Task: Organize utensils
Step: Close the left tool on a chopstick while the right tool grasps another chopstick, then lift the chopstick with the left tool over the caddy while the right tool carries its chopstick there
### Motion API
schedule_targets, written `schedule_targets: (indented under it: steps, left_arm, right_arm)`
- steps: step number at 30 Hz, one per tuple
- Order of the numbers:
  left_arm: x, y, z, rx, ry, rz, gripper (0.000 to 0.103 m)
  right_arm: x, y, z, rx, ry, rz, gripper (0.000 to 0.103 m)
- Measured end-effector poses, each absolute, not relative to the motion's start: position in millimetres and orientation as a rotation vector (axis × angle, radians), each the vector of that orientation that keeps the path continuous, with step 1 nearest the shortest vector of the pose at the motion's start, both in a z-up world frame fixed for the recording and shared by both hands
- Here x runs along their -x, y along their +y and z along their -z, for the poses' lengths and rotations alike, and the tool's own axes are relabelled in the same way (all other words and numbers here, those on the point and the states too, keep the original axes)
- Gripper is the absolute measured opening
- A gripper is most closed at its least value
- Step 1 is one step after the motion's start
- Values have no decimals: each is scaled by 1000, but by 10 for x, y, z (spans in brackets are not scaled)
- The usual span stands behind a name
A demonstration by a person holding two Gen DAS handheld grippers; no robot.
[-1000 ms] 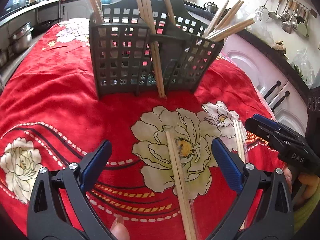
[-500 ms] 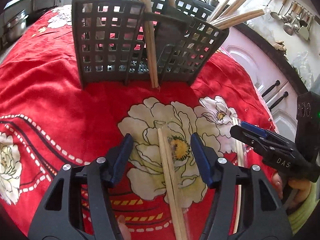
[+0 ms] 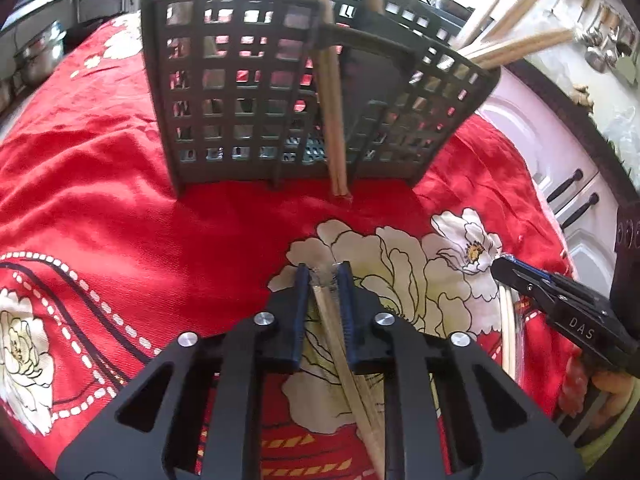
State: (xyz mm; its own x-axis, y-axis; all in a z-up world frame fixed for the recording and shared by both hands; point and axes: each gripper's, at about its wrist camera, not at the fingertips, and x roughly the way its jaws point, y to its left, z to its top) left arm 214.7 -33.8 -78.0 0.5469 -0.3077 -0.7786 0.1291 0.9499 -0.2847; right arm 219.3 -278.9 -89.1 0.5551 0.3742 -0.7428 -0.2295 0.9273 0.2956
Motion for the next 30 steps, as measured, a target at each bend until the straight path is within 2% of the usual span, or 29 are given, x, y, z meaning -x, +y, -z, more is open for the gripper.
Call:
schedule_targets:
  steps: [3, 10, 30]
  left_arm:
    - [-2133, -218, 755, 253, 963, 271, 5]
    - [-2031, -30, 505, 316, 899, 288, 4]
    - [-1810, 340, -809, 313, 551, 276, 3]
  right_arm:
    - [-2174, -2795, 848, -220, 903, -412, 12]
    - [-2091, -2642, 569, -204, 835, -487, 10]
    - [-1922, -2138, -574, -85, 551, -648, 5]
